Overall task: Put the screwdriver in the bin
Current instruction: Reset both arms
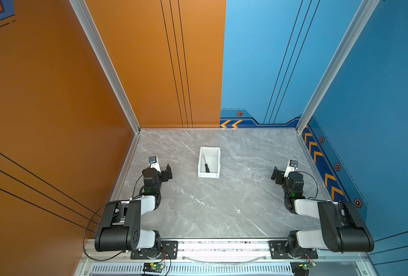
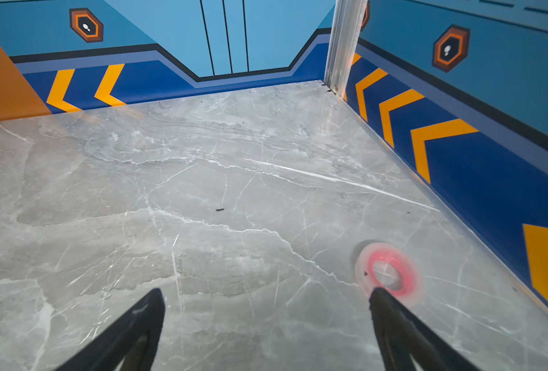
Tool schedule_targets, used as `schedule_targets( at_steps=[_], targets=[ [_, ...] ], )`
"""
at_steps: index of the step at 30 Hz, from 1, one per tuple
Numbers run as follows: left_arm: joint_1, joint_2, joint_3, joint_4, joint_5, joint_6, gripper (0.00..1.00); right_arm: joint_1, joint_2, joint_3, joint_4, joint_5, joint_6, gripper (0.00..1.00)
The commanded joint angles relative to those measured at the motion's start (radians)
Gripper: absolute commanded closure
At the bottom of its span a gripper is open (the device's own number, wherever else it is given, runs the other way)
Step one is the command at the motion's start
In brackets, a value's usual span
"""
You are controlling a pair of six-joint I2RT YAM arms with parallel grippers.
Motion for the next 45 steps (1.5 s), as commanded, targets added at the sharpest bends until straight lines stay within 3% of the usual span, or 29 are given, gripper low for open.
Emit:
schedule_targets(
  at_steps=[1,4,6,8,20,45],
  targets=[
    [0.006,0.045,0.011,0.059,-0.008,-0.015,0.02,-0.008,0.118,0.001,0.228,-0.102,0.005,0.00],
    [-0.013,0.057,0.004,0.077,0.010,0.015,0.02,-0.012,0.085,0.048,0.079,-0.131,-0.010,0.00],
    [-0.027,0.111,-0.029,0.191,0.019,0.035,0.02,-0.009,0.109,0.066,0.096,-0.173,-0.021,0.00],
    [-0.038,0.182,-0.053,0.338,0.018,0.052,0.02,-0.003,0.097,0.102,-0.002,-0.172,-0.038,0.00],
    [-0.056,0.159,0.040,0.119,0.026,0.081,0.02,0.015,0.102,0.101,0.010,-0.131,-0.044,0.00],
    [-0.058,0.158,0.037,0.121,0.022,0.079,0.02,0.014,0.103,0.102,0.008,-0.129,-0.041,0.00]
  ],
)
